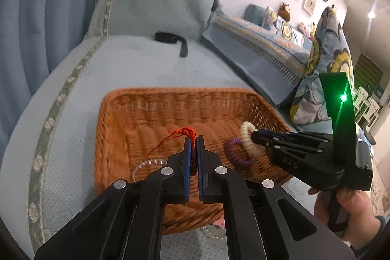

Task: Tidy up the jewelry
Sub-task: 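Carry the red cord and cream hair tie into the basket and open both tools, then grasp the black watch with the left tool while the right tool grasps the clear blue clip, then lower the watch and clip into the basket and open both tools, then grasp the silver clasp charm with the left tool while the right tool grasps the pink-star keychain, then carry the charm and keychain into the basket and open both tools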

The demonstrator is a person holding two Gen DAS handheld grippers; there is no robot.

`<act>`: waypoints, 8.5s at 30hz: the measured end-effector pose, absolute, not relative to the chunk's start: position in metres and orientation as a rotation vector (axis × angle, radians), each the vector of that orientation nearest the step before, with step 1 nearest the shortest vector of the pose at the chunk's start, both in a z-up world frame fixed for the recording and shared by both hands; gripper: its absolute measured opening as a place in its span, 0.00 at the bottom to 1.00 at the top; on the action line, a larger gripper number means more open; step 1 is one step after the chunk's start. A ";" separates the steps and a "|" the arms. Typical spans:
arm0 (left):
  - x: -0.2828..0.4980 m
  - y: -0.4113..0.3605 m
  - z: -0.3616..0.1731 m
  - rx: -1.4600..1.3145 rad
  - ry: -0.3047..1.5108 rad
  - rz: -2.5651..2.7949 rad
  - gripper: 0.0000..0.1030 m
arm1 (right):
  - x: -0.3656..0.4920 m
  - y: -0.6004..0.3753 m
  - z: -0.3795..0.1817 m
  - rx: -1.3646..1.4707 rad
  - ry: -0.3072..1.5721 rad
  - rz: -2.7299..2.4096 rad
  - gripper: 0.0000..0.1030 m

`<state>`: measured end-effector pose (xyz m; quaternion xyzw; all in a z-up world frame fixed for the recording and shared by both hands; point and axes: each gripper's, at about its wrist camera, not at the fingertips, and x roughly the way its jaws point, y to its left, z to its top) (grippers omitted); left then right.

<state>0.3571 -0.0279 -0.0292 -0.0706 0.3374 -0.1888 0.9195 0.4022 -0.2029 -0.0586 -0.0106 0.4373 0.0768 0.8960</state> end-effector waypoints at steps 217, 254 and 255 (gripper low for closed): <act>0.201 -0.043 -0.105 0.125 0.821 -0.487 0.00 | 0.268 -0.202 -0.096 -0.034 0.842 0.375 0.20; 0.191 -0.023 -0.038 0.013 0.548 -0.513 0.00 | 0.225 -0.235 -0.038 0.133 0.532 0.541 0.20; 0.193 -0.023 -0.033 0.013 0.537 -0.514 0.00 | 0.227 -0.237 -0.032 0.145 0.526 0.546 0.20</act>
